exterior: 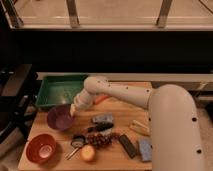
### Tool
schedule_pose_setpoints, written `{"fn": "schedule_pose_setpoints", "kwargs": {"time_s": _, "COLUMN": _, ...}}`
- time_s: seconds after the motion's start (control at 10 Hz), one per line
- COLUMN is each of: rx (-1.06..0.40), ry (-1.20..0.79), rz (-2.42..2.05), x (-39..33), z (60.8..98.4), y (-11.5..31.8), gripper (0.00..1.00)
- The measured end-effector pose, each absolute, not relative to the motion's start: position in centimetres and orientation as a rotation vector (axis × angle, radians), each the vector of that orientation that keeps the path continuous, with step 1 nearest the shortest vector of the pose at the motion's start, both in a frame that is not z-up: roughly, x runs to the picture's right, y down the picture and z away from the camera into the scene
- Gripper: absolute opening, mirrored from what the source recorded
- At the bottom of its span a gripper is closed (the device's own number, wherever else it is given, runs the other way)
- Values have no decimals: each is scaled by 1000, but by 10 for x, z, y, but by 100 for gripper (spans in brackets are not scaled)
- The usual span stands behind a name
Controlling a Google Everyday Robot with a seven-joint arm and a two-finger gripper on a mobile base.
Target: Stack bowls on top of each other
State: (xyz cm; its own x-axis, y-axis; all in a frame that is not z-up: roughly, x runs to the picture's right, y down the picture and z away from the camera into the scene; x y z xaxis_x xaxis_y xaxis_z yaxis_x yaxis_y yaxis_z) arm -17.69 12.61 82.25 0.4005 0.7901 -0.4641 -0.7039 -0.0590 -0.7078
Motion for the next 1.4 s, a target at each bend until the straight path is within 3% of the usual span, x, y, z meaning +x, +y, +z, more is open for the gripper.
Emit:
{"fn": "schedule_pose_setpoints", "kwargs": {"time_s": 0.4, "rx": -1062, "ry": -209, "rz": 1104, "x": -212, "z": 759, "y": 92, "gripper": 0}}
{"fn": "schedule_pose_setpoints", "kwargs": {"time_s": 0.7, "rx": -1090, "ry": -249, "rz": 1024, "x": -240, "z": 725, "y": 114, "gripper": 0}}
{"fn": "schedule_pose_setpoints", "kwargs": {"time_s": 0.8, "rx": -1094, "ry": -251, "rz": 1005, "x": -248, "z": 715, "y": 124, "gripper": 5}}
{"fn": "schedule_pose_setpoints", "kwargs": {"time_s": 1.4, "rx": -1124, "ry": -173, "rz": 959, "x": -272, "z": 710, "y": 183, "gripper": 64}}
